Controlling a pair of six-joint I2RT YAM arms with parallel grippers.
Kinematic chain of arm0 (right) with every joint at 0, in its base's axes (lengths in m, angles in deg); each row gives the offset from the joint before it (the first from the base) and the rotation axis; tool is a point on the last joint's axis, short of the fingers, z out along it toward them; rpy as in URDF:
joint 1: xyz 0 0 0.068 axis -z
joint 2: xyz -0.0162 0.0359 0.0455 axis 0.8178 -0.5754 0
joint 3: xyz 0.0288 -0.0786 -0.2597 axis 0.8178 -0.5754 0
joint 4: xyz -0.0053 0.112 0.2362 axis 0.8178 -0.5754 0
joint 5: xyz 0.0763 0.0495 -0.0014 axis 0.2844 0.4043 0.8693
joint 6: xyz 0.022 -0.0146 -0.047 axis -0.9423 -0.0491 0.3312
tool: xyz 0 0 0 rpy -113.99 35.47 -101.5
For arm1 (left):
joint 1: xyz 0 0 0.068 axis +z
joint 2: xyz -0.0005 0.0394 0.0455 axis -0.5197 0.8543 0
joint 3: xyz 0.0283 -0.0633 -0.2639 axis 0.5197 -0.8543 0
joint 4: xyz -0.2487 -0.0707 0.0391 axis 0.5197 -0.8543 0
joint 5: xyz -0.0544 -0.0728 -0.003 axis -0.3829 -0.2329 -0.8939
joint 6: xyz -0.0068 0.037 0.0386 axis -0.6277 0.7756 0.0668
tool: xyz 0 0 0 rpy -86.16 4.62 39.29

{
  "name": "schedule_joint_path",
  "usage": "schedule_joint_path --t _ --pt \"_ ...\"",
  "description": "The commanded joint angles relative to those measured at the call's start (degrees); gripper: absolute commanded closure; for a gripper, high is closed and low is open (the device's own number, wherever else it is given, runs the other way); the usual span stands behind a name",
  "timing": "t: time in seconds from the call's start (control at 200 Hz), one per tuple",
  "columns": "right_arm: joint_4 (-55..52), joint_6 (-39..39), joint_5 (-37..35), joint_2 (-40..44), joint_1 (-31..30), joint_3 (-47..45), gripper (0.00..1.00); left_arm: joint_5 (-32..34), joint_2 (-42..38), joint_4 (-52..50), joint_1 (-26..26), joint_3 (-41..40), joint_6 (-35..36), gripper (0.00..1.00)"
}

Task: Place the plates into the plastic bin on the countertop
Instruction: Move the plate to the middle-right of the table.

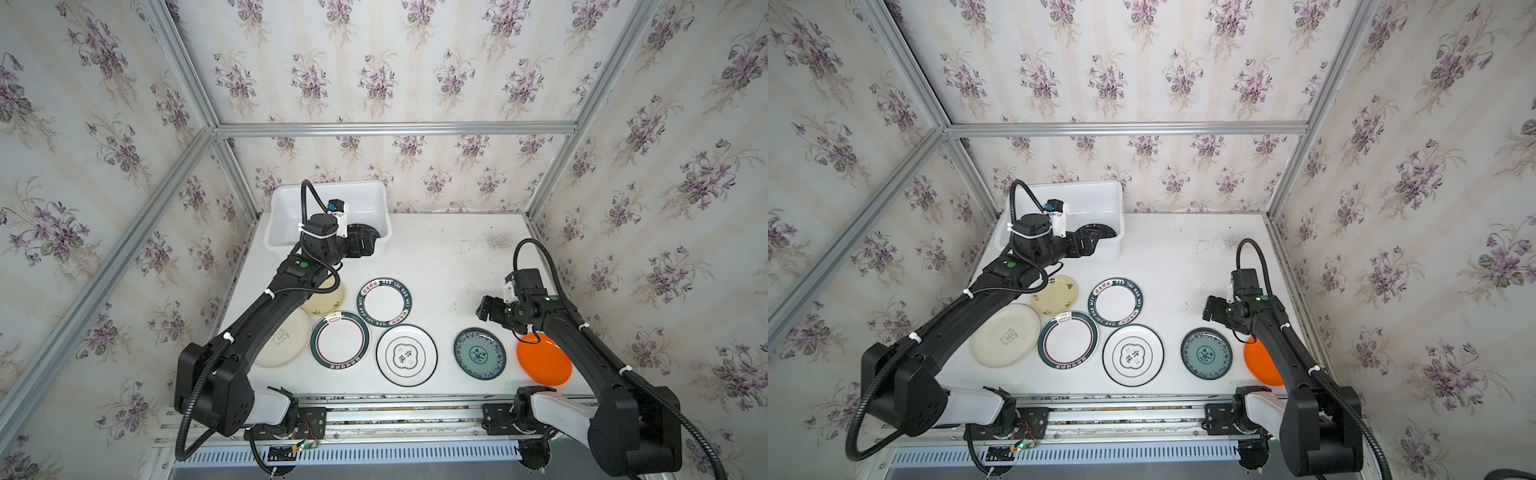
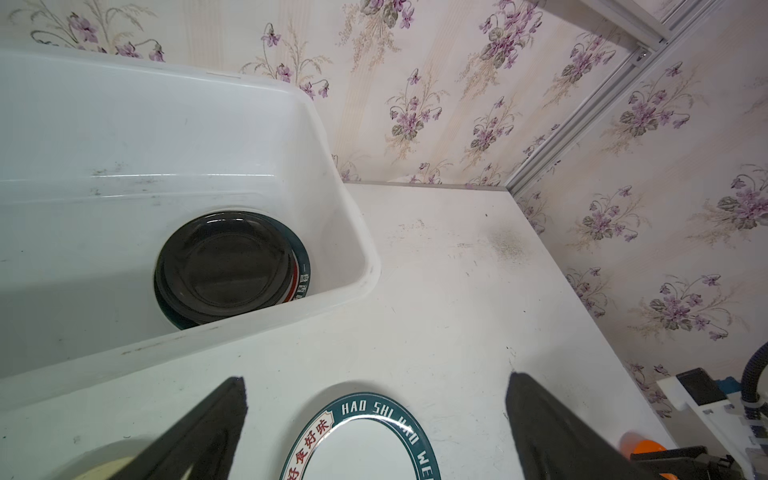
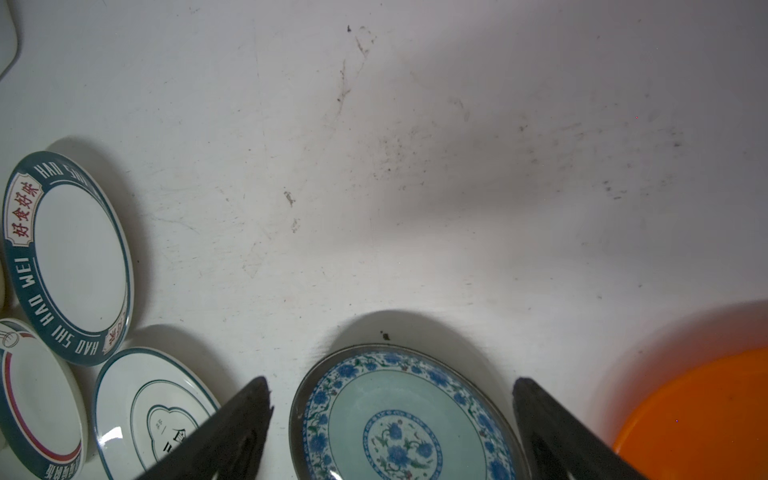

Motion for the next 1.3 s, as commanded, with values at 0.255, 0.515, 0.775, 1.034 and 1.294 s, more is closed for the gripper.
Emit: schedule_joint_path --t 0.255,0.515,0.775,1.034,1.294 --pt "2.0 -1.7 1.5 0.4 0.0 -4.0 0.1 -1.7 -3.0 5.1 -1.6 -2.9 -1.0 0.0" --pt "1.5 -1.7 -0.7 1.0 -0.5 -4.3 0.12 -2.3 -4.4 6.2 -2.6 -3.0 -1.6 0.0" --pt "2.7 -2.0 -0.1 0.5 -0.8 -6.3 0.14 -2.5 -6.2 6.2 -2.6 -3.7 -1.6 0.0" --pt "4.3 -3.1 -0.2 -0.9 -1.3 -7.6 0.16 -3.7 -5.5 6.2 -2.7 -3.3 -1.9 0.0" --pt "4.4 -3.2 -2.2 -1.4 -1.8 -8.1 0.17 -4.0 -4.6 6.2 -2.7 -3.1 -2.1 0.0"
